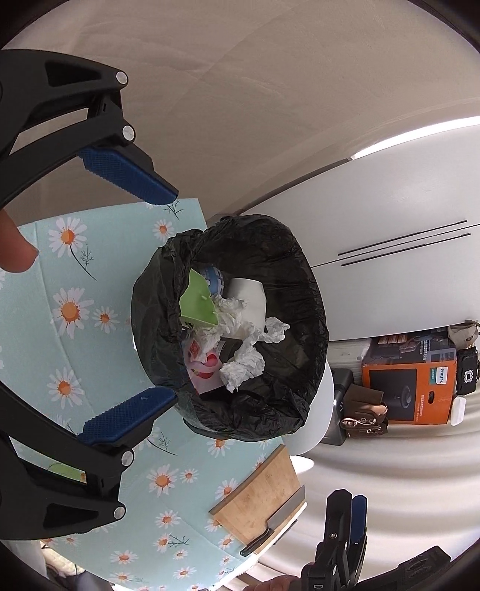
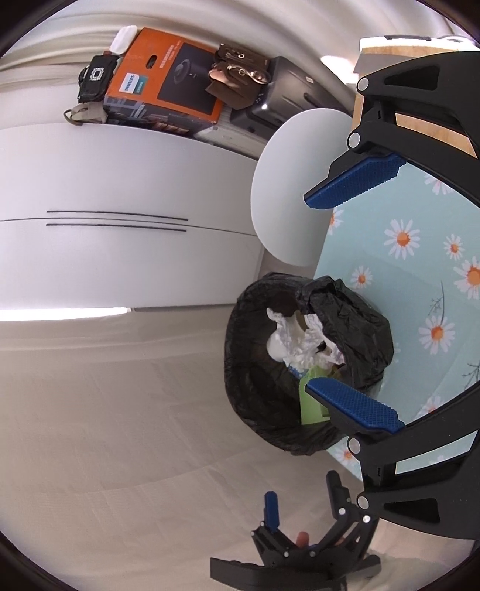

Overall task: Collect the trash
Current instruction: 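Move both tools back from the bin toward the remaining sponges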

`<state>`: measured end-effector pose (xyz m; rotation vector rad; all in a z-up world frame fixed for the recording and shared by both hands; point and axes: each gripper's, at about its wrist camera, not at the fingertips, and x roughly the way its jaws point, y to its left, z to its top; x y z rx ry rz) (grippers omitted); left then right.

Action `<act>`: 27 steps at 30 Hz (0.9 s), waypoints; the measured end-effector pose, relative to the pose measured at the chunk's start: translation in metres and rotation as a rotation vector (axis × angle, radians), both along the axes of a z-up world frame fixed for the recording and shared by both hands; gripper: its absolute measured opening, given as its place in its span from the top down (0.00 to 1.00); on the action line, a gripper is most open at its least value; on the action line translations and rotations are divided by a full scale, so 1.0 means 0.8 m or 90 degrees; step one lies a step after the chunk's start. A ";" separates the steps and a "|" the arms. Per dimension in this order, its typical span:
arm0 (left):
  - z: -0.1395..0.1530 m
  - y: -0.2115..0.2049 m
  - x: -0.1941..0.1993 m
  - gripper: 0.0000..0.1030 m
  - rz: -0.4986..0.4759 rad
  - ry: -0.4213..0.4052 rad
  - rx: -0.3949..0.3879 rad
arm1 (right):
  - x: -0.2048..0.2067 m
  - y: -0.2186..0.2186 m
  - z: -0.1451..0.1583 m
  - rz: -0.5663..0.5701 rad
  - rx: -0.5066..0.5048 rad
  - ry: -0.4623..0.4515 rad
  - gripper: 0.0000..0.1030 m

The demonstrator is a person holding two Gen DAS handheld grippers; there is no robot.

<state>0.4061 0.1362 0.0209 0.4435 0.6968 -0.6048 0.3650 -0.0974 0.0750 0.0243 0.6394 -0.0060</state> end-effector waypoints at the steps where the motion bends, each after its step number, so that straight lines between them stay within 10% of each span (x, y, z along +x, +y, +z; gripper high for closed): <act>1: -0.001 -0.001 -0.008 0.06 0.006 0.001 0.000 | -0.007 0.000 -0.003 0.004 0.001 0.002 0.15; 27: -0.052 -0.010 -0.174 0.06 0.129 0.043 0.022 | -0.124 0.009 -0.071 0.168 -0.009 0.095 0.14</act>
